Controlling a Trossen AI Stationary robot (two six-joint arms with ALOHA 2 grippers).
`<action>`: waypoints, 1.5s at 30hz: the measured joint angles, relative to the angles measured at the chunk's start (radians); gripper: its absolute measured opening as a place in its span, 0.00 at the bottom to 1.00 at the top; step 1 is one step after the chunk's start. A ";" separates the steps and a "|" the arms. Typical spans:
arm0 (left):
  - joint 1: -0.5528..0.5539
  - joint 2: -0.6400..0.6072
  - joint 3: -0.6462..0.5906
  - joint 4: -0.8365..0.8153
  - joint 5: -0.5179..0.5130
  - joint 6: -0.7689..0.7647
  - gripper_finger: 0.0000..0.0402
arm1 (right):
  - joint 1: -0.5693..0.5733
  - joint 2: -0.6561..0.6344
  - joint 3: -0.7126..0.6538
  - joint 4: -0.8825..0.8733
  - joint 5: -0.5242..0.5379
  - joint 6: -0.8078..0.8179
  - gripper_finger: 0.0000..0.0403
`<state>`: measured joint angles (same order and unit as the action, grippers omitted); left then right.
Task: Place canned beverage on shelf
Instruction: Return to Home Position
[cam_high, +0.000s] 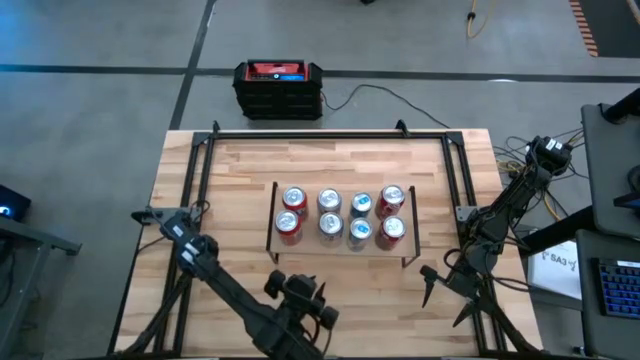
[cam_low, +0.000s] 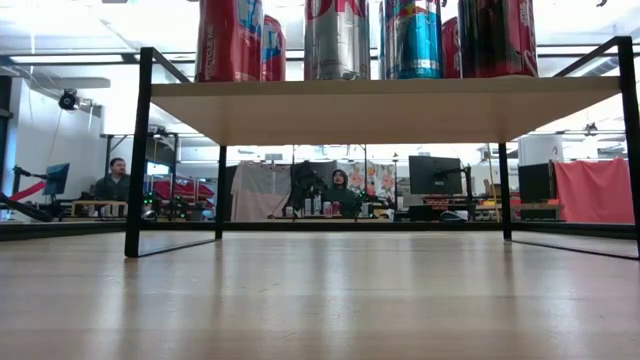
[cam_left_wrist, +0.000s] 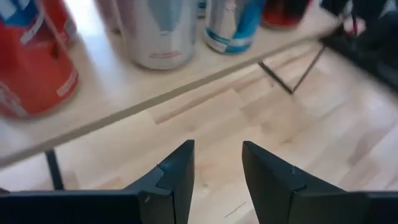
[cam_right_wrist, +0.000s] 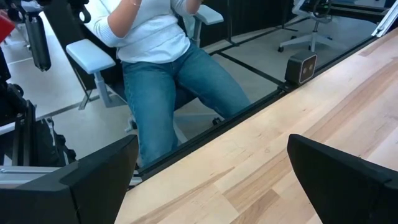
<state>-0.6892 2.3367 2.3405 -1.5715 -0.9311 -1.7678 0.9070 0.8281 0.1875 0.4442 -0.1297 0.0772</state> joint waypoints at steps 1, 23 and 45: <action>-0.002 0.000 -0.001 0.000 -0.001 0.046 0.29 | 0.000 0.000 0.000 0.000 0.000 0.000 0.99; -0.003 0.007 -0.002 0.315 0.073 0.530 0.29 | 0.000 0.000 0.000 0.000 0.000 0.000 0.99; -0.006 -0.019 -0.007 1.003 -0.001 1.213 0.29 | 0.000 0.000 0.000 0.000 0.000 -0.001 0.99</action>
<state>-0.6955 2.3174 2.3332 -0.5689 -0.9319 -0.5552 0.9070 0.8281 0.1875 0.4439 -0.1299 0.0764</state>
